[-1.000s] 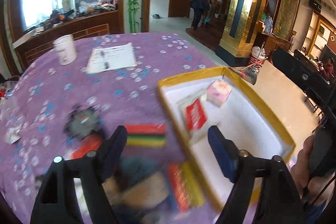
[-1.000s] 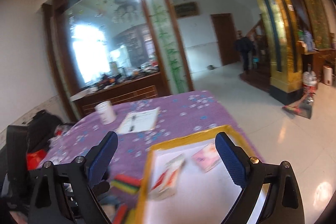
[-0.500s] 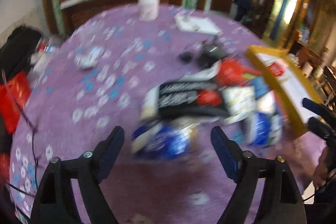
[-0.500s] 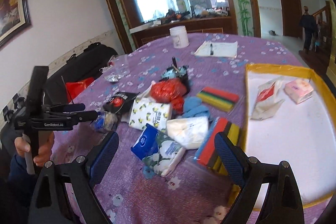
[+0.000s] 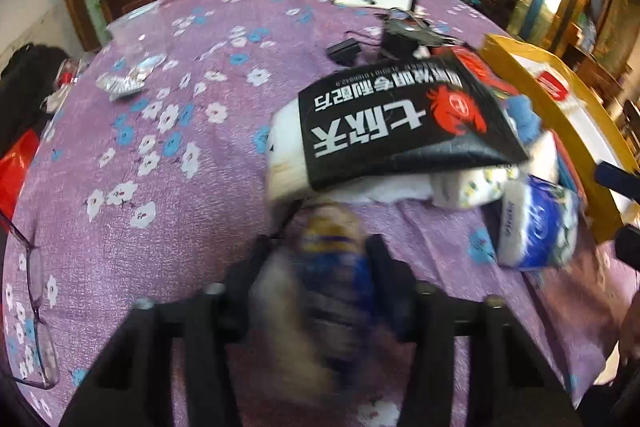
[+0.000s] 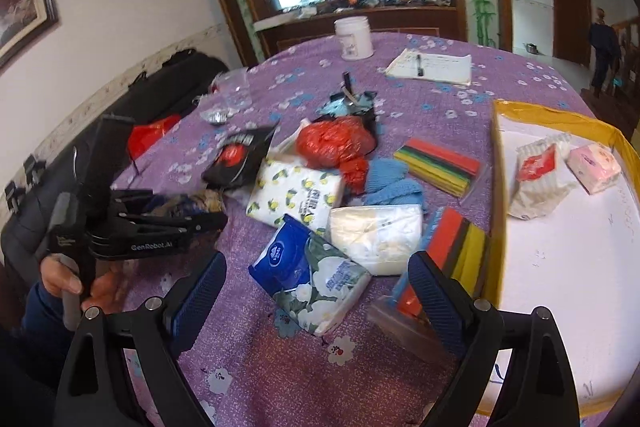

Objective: Organize soft objects
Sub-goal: 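Grasp the blue-wrapped roll with left gripper while right grasps blue Vinda tissue pack, then carry both blue items into the tray and open both grippers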

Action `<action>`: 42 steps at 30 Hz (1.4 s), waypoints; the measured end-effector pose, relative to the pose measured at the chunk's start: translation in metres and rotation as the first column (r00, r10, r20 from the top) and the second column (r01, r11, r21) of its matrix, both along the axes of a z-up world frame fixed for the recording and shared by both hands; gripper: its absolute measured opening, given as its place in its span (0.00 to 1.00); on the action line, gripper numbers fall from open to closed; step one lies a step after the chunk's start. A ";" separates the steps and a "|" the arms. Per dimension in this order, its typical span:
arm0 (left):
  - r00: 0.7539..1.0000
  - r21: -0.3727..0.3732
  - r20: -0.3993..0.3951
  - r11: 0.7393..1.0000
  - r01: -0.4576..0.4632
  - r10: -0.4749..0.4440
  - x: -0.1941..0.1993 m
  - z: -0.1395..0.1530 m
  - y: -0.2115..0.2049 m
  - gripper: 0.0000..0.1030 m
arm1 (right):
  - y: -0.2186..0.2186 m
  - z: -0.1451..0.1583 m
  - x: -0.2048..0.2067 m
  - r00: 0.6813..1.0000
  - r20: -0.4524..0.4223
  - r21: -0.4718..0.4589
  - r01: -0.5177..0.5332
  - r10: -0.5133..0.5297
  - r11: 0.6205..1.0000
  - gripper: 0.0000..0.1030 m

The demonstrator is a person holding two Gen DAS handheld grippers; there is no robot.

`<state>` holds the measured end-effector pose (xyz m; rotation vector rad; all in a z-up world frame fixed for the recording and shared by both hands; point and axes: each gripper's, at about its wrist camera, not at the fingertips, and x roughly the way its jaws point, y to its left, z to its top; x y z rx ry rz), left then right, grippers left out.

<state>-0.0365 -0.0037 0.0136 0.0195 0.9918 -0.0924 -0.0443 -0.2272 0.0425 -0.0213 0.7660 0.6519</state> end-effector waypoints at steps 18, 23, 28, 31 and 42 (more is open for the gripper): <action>0.999 -0.060 0.020 0.997 0.038 -0.037 -0.006 -0.002 0.008 0.38 | 0.052 -0.030 0.003 0.984 -0.073 -0.194 -0.174 0.163 0.965 0.92; 0.999 -0.050 0.023 0.998 0.045 -0.044 -0.010 -0.002 0.007 0.34 | 0.054 -0.040 0.009 0.984 -0.099 -0.189 -0.168 0.151 0.968 0.58; 0.999 -0.088 0.019 0.995 0.045 -0.044 -0.016 0.001 0.012 0.28 | 0.050 -0.035 -0.003 0.984 -0.089 -0.153 -0.164 0.152 0.974 0.57; 0.998 -0.097 0.035 0.994 0.059 -0.056 -0.021 0.007 0.009 0.28 | 0.043 -0.031 -0.007 0.987 -0.088 -0.113 -0.146 0.136 0.983 0.57; 0.981 -0.148 0.100 0.972 0.182 -0.169 -0.030 0.032 -0.029 0.28 | 0.004 -0.008 -0.018 0.997 -0.059 0.029 -0.057 0.059 0.998 0.57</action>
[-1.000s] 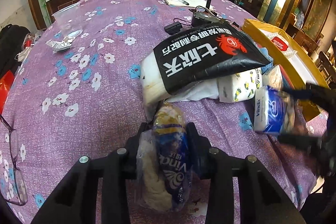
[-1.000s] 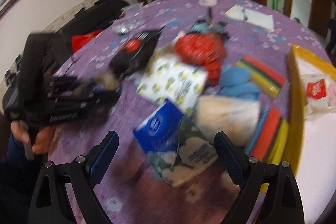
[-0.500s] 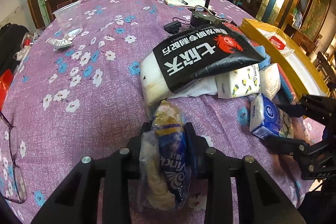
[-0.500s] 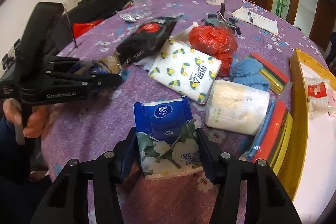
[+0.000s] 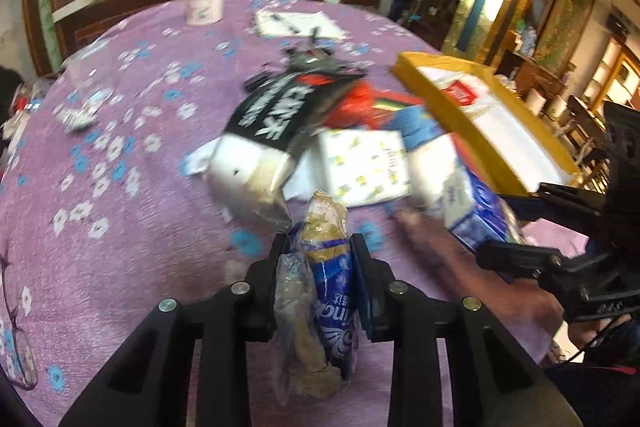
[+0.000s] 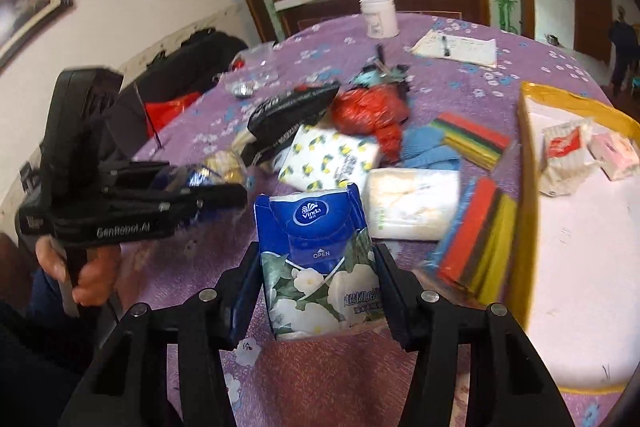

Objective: Organize soft objects
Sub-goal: 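Carry both blue items into the tray and open both grippers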

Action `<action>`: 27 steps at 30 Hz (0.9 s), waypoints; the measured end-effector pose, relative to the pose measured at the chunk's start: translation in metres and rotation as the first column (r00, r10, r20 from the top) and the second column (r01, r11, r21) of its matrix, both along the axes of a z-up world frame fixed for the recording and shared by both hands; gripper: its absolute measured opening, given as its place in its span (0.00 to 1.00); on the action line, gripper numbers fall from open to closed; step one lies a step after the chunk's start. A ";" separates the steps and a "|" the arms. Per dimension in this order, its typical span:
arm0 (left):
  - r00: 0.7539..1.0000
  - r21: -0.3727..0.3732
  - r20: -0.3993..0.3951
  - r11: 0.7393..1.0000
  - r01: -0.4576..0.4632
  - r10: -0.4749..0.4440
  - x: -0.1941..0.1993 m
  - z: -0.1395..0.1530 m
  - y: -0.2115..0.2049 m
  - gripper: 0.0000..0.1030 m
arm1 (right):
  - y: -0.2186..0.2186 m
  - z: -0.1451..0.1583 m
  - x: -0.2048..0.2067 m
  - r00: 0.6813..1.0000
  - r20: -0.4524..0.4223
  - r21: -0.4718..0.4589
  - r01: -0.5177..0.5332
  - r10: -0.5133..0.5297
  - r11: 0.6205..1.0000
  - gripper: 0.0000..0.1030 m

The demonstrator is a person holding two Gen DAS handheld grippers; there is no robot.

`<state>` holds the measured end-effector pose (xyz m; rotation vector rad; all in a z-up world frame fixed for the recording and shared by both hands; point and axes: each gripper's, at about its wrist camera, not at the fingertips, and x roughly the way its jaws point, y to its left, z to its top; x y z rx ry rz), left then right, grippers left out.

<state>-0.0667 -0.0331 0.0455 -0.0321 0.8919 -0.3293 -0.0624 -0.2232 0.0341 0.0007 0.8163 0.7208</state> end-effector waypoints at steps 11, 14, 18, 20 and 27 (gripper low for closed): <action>0.995 -0.026 0.015 0.995 0.100 -0.099 0.002 0.022 -0.050 0.28 | -0.046 0.016 -0.001 0.994 0.003 0.103 0.105 -0.106 0.989 0.57; 0.993 -0.033 0.012 0.992 0.121 -0.120 0.008 0.028 -0.064 0.28 | -0.063 0.019 0.002 0.988 0.001 0.129 0.151 -0.153 0.980 0.57; 0.987 -0.035 0.020 0.987 0.158 -0.157 0.018 0.037 -0.093 0.28 | -0.092 0.022 0.006 0.973 -0.008 0.163 0.230 -0.231 0.960 0.57; 0.984 -0.040 0.017 0.983 0.179 -0.179 0.026 0.039 -0.108 0.28 | -0.109 0.022 0.010 0.960 -0.018 0.169 0.280 -0.281 0.945 0.57; 0.964 -0.051 -0.005 0.963 0.265 -0.265 0.054 0.039 -0.177 0.28 | -0.167 0.015 0.023 0.885 -0.076 0.167 0.465 -0.459 0.869 0.57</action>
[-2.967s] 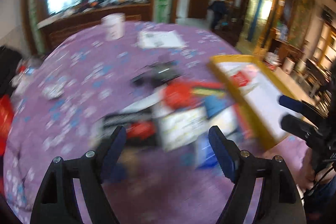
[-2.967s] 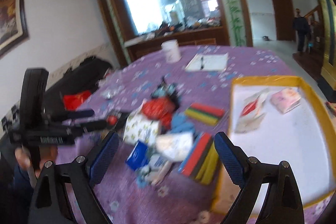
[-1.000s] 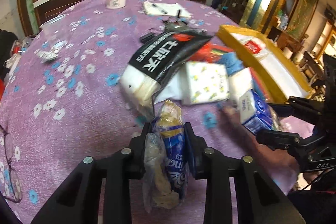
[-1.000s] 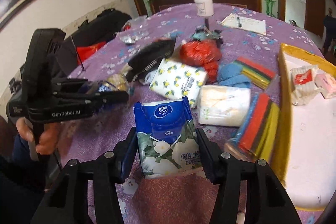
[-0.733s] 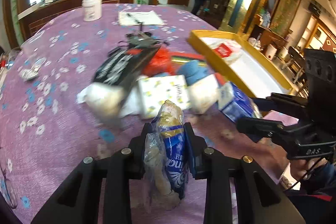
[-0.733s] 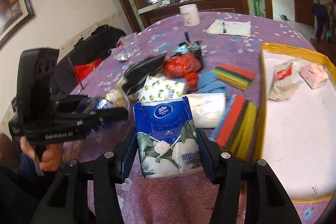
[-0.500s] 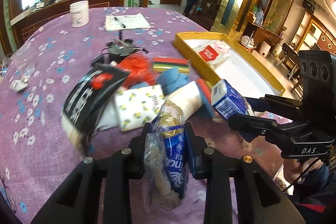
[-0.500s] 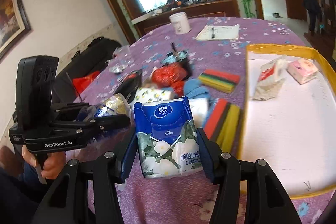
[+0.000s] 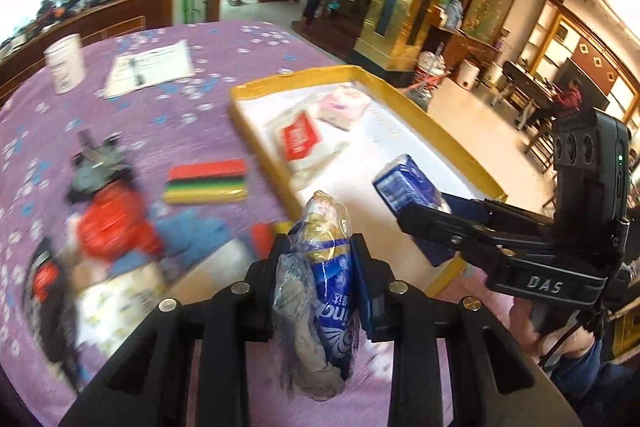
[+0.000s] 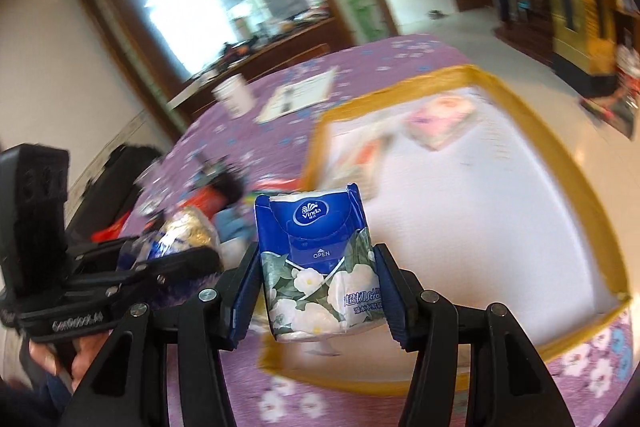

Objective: Organize soft objects
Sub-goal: 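Carry both blue items into the tray and open both grippers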

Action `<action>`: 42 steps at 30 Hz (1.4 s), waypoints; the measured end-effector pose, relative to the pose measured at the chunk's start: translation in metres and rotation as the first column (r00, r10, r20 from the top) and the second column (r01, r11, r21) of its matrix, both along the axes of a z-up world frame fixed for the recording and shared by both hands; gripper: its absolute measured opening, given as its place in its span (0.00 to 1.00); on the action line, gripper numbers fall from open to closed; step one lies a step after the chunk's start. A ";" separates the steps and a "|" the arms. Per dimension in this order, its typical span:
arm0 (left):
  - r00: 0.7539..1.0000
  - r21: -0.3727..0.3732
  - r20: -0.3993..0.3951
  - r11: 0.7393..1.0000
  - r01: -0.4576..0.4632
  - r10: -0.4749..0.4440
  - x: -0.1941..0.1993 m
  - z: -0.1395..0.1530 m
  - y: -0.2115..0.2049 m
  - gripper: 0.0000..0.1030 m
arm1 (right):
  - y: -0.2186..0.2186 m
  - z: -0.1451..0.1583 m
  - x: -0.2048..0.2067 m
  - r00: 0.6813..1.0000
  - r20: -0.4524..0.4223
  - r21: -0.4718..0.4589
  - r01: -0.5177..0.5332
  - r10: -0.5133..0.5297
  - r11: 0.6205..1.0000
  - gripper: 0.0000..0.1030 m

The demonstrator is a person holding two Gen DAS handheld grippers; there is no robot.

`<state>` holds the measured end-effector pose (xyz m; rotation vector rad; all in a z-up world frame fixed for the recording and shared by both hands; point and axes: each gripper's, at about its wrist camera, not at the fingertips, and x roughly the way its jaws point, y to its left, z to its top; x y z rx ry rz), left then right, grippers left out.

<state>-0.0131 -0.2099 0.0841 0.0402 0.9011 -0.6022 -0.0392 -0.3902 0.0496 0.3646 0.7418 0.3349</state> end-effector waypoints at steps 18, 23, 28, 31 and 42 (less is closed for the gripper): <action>0.981 0.095 -0.193 0.995 0.039 -0.020 0.101 -0.048 -0.100 0.28 | -0.071 -0.012 0.116 0.939 -0.271 -0.194 0.161 -0.211 0.968 0.57; 0.974 0.116 -0.225 0.993 -0.006 0.032 0.131 -0.054 -0.100 0.28 | -0.071 -0.021 0.143 0.925 -0.310 -0.209 0.157 -0.218 0.965 0.57; 0.971 0.086 -0.233 0.996 -0.036 0.055 0.139 -0.055 -0.097 0.28 | -0.076 -0.027 0.159 0.921 -0.321 -0.144 0.181 -0.219 0.973 0.57; 0.975 0.084 -0.218 0.996 -0.036 0.053 0.135 -0.054 -0.098 0.28 | -0.073 -0.029 0.164 0.923 -0.320 -0.145 0.174 -0.213 0.974 0.58; 0.984 0.038 -0.176 0.999 -0.036 0.042 0.126 -0.037 -0.094 0.43 | -0.077 -0.019 0.154 0.925 -0.304 -0.126 0.198 -0.228 0.972 0.60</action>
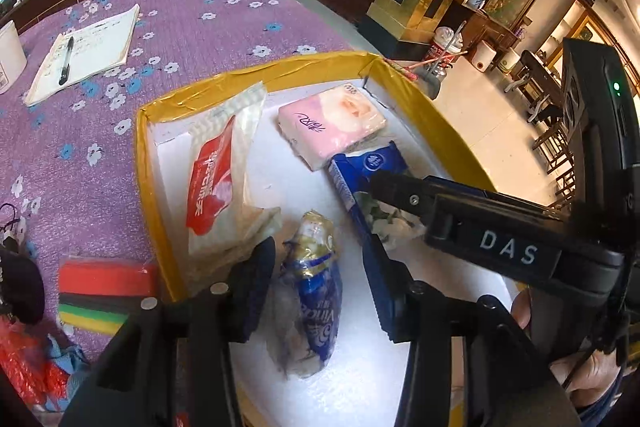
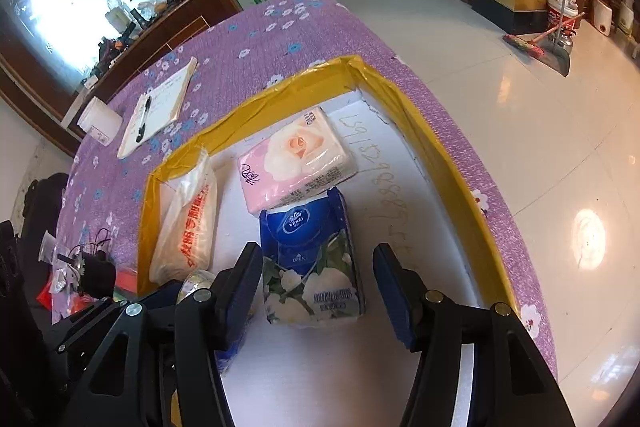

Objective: Organize soft objects
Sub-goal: 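Carry both blue items into the tray and open both grippers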

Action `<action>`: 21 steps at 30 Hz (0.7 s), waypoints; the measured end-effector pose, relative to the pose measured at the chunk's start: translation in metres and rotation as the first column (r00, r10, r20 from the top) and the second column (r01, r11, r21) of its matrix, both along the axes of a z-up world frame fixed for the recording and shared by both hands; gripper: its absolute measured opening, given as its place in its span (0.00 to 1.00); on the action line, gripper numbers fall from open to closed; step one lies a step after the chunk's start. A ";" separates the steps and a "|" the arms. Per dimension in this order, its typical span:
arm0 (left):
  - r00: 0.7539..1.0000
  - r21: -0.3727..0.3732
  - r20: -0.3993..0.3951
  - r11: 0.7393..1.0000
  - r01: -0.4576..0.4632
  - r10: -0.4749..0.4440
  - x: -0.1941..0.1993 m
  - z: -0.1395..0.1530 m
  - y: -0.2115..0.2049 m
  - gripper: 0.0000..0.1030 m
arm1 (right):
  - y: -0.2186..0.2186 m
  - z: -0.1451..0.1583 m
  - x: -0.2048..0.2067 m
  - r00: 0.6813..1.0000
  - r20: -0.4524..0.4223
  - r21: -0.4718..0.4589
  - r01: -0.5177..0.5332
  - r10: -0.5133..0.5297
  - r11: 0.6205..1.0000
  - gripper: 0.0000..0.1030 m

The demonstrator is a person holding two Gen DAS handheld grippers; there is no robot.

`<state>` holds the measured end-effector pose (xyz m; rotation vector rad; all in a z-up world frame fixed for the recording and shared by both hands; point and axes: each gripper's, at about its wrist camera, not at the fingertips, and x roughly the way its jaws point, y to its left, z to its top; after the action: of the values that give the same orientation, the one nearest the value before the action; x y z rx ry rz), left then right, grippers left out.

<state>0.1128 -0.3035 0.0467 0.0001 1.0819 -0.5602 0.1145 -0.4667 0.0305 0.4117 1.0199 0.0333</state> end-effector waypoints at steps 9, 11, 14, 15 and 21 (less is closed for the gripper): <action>0.999 -0.021 0.042 1.000 0.011 -0.010 -0.037 0.015 0.018 0.49 | 0.011 0.023 -0.057 0.994 0.109 0.068 -0.026 0.018 0.997 0.65; 0.999 -0.030 0.043 0.999 0.014 -0.012 -0.046 0.017 0.023 0.49 | 0.018 0.026 -0.071 0.991 0.131 0.080 -0.041 0.030 0.996 0.65; 0.998 -0.033 0.061 0.999 0.024 -0.022 -0.066 0.020 0.034 0.49 | 0.033 0.026 -0.091 0.985 0.158 0.098 -0.079 0.063 0.992 0.65; 0.997 -0.031 0.070 0.999 0.027 -0.025 -0.071 0.021 0.037 0.49 | 0.037 0.026 -0.095 0.984 0.165 0.103 -0.089 0.071 0.991 0.65; 0.991 -0.042 0.130 0.999 0.030 -0.024 -0.112 0.027 0.068 0.52 | 0.071 0.024 -0.124 0.969 0.212 0.116 -0.156 0.129 0.981 0.65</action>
<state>0.0009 -0.2351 0.0733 0.0125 0.9438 -0.6007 -0.0094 -0.3952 0.0545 0.4448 0.8459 0.2684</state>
